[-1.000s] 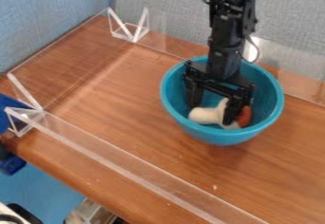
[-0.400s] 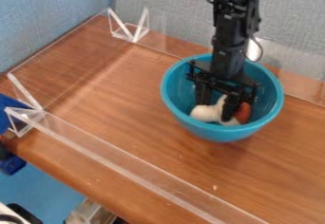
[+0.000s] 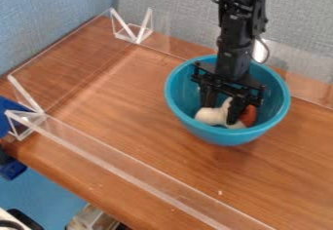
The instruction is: Remove the mushroom from inside the blue bowl and put it on the table
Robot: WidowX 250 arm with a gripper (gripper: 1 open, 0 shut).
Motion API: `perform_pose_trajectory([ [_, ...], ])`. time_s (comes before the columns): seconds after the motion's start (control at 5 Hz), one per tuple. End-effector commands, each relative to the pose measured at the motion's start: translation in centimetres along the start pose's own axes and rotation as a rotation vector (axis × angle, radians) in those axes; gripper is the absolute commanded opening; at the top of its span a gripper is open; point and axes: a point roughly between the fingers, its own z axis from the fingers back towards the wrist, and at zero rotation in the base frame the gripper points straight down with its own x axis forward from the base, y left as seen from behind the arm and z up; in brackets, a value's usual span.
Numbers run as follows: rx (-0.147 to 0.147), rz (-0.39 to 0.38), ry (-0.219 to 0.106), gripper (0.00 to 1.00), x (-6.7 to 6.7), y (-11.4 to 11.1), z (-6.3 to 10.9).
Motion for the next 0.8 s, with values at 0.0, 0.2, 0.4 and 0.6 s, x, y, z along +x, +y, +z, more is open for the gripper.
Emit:
perform_pose_trajectory([
  [0.0,0.040,0.038,0.071,0.00,-0.77,1.93,-4.36],
  [0.2,0.042,0.035,0.070,0.00,-0.85,2.02,-4.33],
  [0.4,0.044,0.031,0.068,0.00,-0.92,2.10,-4.32],
  [0.6,0.046,0.028,0.068,0.00,-0.99,2.17,-4.36],
])
